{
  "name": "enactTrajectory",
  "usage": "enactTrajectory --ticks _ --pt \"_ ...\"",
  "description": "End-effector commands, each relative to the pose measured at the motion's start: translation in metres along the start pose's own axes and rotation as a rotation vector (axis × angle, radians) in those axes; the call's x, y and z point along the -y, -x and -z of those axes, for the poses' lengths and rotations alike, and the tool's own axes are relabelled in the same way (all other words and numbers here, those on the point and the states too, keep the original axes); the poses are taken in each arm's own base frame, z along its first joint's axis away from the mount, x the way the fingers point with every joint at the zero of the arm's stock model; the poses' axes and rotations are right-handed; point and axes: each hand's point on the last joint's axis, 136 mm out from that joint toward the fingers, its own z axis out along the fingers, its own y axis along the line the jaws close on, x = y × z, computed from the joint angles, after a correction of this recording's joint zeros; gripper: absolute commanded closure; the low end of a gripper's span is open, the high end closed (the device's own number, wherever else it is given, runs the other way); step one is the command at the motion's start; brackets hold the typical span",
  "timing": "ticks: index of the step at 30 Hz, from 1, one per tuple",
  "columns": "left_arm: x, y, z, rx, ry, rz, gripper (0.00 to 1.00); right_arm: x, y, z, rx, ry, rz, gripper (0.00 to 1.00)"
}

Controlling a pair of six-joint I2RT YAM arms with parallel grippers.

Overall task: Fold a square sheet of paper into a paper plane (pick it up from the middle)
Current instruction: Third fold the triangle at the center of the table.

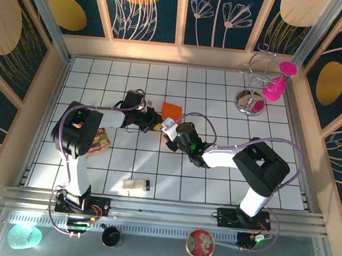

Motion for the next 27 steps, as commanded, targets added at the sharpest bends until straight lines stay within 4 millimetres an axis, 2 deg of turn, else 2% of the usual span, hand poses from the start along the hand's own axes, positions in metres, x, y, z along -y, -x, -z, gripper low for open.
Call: enactTrajectory --ticks 1,5,7,13,15,19,27 --pt "0.004 0.001 0.008 0.019 -0.003 -0.004 0.83 -0.008 0.008 -0.001 0.007 0.049 -0.008 0.97" --pt "0.003 0.016 0.021 0.090 0.030 -0.023 0.71 -0.015 0.008 0.003 0.002 0.111 -0.052 1.00" --pt "0.010 0.022 0.029 0.128 0.044 -0.061 0.68 -0.020 0.006 0.006 -0.004 0.163 -0.087 1.00" --pt "0.030 0.029 0.045 0.175 0.087 -0.171 0.66 -0.033 0.001 0.015 -0.010 0.302 -0.223 1.00" --pt "0.030 0.026 0.039 0.161 0.088 -0.186 0.67 -0.038 -0.001 0.018 -0.015 0.344 -0.261 1.00" --pt "0.026 0.016 0.014 0.095 0.128 -0.221 0.72 -0.045 0.000 0.023 -0.012 0.407 -0.330 1.00" --pt "0.007 0.020 -0.019 0.041 0.222 -0.237 0.81 -0.045 -0.006 0.021 -0.035 0.433 -0.416 1.00"
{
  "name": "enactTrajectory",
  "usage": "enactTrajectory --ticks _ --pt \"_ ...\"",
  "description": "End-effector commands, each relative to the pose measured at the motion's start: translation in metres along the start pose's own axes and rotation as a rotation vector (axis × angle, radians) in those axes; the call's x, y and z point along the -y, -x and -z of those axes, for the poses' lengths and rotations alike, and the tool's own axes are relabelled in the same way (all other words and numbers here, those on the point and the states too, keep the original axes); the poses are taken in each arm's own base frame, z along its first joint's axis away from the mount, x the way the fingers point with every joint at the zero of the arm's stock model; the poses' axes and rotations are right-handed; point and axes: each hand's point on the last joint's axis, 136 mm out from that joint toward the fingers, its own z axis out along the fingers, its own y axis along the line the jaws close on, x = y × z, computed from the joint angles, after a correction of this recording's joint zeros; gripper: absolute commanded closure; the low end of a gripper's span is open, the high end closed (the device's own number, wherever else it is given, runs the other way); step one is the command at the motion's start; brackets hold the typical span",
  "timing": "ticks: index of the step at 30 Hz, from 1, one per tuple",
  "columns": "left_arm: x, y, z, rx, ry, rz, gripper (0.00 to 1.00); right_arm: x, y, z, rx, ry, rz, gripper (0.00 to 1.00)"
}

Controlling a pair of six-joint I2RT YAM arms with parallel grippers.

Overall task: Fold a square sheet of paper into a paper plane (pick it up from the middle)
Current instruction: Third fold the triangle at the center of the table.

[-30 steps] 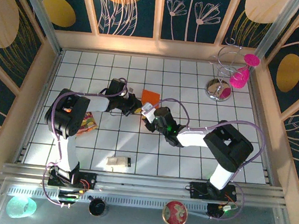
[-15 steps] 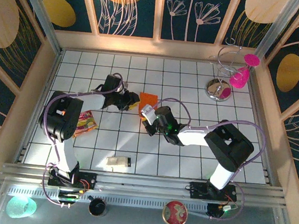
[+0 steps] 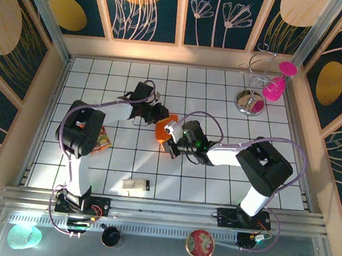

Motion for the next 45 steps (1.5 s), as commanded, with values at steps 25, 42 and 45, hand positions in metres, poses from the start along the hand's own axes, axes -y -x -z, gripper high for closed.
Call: enactTrajectory --ticks 25,42,45 --pt "-0.055 -0.014 -0.035 -0.111 0.205 -0.020 0.86 0.061 0.005 -0.003 -0.021 -0.240 -0.238 1.00" --pt "-0.052 -0.013 -0.035 -0.108 0.196 -0.021 0.86 0.073 -0.003 -0.003 -0.035 -0.304 -0.266 1.00" --pt "-0.051 -0.013 -0.035 -0.107 0.192 -0.021 0.86 0.073 -0.006 -0.005 -0.042 -0.303 -0.268 1.00"
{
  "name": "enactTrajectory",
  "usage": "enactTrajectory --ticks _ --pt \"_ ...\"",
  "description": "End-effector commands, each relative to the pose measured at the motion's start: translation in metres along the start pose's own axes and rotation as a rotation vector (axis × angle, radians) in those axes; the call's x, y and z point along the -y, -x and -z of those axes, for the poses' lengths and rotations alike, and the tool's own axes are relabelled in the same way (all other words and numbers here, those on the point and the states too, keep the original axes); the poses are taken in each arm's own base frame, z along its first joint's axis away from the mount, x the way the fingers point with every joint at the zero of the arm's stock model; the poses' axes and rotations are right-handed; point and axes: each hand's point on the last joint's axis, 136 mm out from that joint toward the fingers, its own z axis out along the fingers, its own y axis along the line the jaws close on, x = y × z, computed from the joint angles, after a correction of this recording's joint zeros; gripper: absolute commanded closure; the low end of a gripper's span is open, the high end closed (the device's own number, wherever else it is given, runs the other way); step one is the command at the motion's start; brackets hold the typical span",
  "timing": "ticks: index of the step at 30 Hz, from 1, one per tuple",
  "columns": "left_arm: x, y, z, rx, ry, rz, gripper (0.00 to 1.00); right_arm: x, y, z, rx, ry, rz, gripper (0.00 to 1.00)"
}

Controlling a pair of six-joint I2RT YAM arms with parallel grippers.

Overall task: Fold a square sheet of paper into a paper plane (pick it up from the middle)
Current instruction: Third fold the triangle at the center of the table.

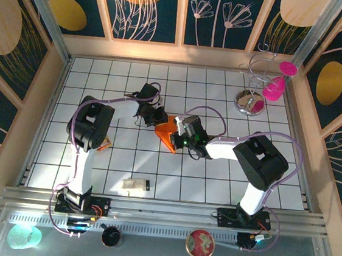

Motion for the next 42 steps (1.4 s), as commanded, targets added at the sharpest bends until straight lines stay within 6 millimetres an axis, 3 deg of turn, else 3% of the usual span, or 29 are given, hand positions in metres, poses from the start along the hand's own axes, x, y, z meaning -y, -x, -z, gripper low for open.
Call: enactTrajectory --ticks 1,14,20,28,35,42 --pt "-0.017 -0.013 -0.012 -0.055 0.048 0.026 0.86 0.006 0.003 -0.006 -0.004 -0.023 -0.020 1.00" --pt "0.002 -0.003 -0.002 -0.027 0.006 0.013 0.85 0.006 -0.004 -0.010 -0.029 -0.014 -0.028 1.00" --pt "0.026 0.019 0.024 0.064 -0.039 -0.007 0.77 0.006 -0.006 -0.011 -0.038 -0.013 -0.028 1.00" --pt "0.024 0.023 0.048 0.132 -0.049 0.040 0.76 0.002 0.000 -0.009 -0.037 0.020 -0.043 1.00" --pt "0.017 0.004 0.075 0.194 -0.116 0.158 0.71 0.001 0.002 -0.009 -0.057 0.056 -0.077 1.00" --pt "0.018 -0.025 0.075 0.161 -0.199 0.223 0.71 0.001 0.000 -0.011 -0.073 0.057 -0.090 1.00"
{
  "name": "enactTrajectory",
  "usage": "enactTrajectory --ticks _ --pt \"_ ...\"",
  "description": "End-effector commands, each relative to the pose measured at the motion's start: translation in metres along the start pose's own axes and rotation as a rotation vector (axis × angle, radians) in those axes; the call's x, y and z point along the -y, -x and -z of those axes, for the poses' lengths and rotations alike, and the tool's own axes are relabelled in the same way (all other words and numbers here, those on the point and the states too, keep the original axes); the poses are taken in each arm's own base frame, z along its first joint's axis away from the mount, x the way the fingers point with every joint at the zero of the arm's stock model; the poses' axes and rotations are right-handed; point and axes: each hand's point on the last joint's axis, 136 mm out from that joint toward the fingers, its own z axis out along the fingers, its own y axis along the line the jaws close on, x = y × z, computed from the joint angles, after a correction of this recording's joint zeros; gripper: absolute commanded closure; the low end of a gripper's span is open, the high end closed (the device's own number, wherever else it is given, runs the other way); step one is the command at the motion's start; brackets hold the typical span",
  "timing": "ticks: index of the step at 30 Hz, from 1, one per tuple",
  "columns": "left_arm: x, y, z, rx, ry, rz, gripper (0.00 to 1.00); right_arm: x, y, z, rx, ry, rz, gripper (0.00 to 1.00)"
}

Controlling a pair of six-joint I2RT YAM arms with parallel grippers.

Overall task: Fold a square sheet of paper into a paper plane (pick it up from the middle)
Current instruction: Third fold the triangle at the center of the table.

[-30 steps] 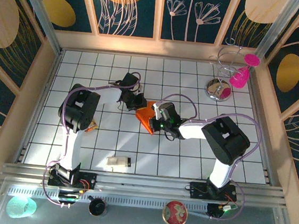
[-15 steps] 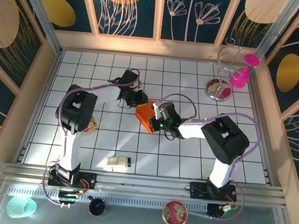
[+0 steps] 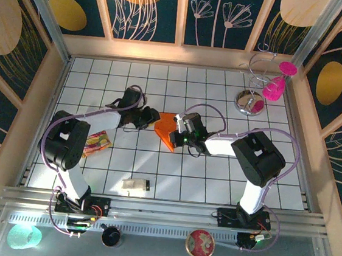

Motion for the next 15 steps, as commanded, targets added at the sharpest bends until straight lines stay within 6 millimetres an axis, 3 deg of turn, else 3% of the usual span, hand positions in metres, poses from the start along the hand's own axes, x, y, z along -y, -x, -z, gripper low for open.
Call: enactTrajectory --ticks 1,8,15 --pt "0.012 -0.011 -0.001 -0.020 -0.063 0.031 0.71 0.001 0.000 -0.004 -0.022 0.008 -0.027 1.00" --pt "0.002 -0.032 -0.015 -0.070 -0.059 0.065 0.78 0.007 -0.005 -0.008 -0.038 -0.017 -0.038 1.00" --pt "0.005 -0.024 -0.020 -0.058 -0.032 0.018 0.78 0.008 -0.005 -0.009 -0.038 -0.027 -0.036 1.00"
